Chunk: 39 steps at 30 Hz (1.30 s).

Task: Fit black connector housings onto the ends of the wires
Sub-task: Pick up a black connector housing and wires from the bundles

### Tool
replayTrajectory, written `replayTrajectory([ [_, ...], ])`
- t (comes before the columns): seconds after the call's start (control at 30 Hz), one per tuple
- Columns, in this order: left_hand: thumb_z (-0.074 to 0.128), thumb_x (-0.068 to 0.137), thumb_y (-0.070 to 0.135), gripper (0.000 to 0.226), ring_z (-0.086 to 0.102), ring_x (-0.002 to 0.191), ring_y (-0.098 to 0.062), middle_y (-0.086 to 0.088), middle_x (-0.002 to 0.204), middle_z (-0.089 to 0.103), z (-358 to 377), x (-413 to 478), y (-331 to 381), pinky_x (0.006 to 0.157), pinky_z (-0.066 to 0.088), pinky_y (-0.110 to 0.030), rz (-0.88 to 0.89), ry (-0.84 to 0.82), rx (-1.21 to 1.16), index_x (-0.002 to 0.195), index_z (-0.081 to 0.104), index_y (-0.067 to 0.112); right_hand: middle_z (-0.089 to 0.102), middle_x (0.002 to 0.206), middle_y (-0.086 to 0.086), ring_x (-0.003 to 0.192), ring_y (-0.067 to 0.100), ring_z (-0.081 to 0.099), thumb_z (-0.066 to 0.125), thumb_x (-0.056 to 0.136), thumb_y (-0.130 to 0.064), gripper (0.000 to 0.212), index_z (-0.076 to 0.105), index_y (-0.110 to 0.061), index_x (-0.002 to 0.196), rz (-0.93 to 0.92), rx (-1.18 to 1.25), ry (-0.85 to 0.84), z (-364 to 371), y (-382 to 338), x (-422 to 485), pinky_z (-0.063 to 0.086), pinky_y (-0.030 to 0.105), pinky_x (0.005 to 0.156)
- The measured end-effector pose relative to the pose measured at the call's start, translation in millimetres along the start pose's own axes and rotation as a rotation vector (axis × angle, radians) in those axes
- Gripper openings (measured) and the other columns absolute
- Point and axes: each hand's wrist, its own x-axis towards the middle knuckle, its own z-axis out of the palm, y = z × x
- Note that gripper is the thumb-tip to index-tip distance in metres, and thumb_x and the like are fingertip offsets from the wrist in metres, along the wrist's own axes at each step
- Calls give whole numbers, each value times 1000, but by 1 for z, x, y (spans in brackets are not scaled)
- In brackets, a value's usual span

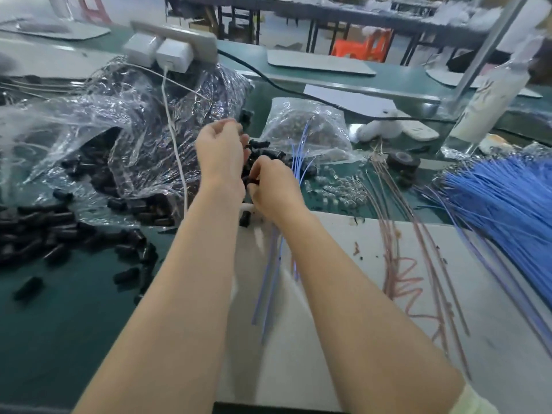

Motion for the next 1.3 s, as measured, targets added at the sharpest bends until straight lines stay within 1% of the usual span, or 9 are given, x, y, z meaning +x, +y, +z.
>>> replayTrajectory([
  [0.17, 52, 92, 16, 15, 58, 75, -16, -6, 82, 67, 18, -5, -22, 67, 48, -30, 88, -203, 453, 90, 66, 11, 64, 95, 4, 91, 19, 61, 59, 79, 3, 24, 57, -7, 100, -31, 429, 199, -55, 29, -17, 49, 30, 84],
  [0.33, 56, 95, 22, 31, 52, 44, -3, 4, 48, 56, 44, -32, -37, 53, 49, -16, 13, -496, 406, 66, 61, 12, 66, 101, 1, 96, 13, 65, 57, 78, 6, 34, 54, -10, 108, -69, 459, 168, -86, 57, -43, 52, 26, 88],
  [0.47, 58, 92, 7, 17, 57, 59, -6, -3, 69, 62, 42, -31, -38, 63, 51, -16, -38, -298, 89, 76, 62, 10, 64, 99, 0, 94, 14, 62, 63, 85, -11, 29, 57, -9, 113, 60, 329, 271, -80, 66, -49, 49, 30, 90],
  [0.6, 58, 91, 3, 7, 61, 67, -8, -4, 78, 64, 34, -26, -24, 67, 53, -17, -110, -78, -341, 85, 58, 8, 58, 118, 14, 110, 31, 55, 60, 87, -51, 56, 53, -4, 117, 187, -108, -16, -41, 46, -47, 43, 36, 88],
  [0.73, 58, 92, 6, 3, 62, 69, -8, -4, 79, 64, 33, -29, -15, 67, 53, -17, -67, -78, -373, 89, 57, 8, 52, 124, 18, 112, 35, 54, 59, 91, -33, 48, 44, 0, 122, 194, -223, -29, -26, 30, -39, 42, 37, 81],
  [0.87, 57, 92, 7, 5, 60, 68, -8, -3, 80, 64, 34, -29, -14, 70, 55, -17, -94, -81, -387, 97, 57, 5, 58, 92, 10, 90, 34, 56, 53, 89, -7, 7, 51, -3, 93, 246, -84, -41, -37, 33, -26, 36, 26, 61],
  [0.97, 57, 92, 6, 4, 60, 69, -8, -3, 78, 63, 37, -29, -19, 70, 54, -18, -115, -98, -365, 89, 57, 8, 43, 63, 5, 62, 25, 47, 53, 86, -6, 28, 36, -10, 64, 344, 166, -8, -49, 49, -18, 38, 27, 49],
  [1.13, 56, 91, 2, 12, 59, 72, -10, -4, 81, 61, 47, -34, -43, 73, 54, -19, -150, -195, -216, 85, 55, 11, 55, 59, 8, 40, 12, 57, 53, 87, 1, 14, 56, -6, 75, 469, 695, 92, -62, 78, -20, 56, 29, 56],
  [1.3, 61, 90, 6, 7, 63, 74, -10, -5, 84, 66, 46, -36, -72, 71, 53, -21, -152, -355, 0, 87, 58, 12, 60, 59, 0, 40, 6, 53, 60, 91, -21, 23, 59, -16, 69, 387, 580, 203, -67, 98, -33, 45, 23, 49],
])
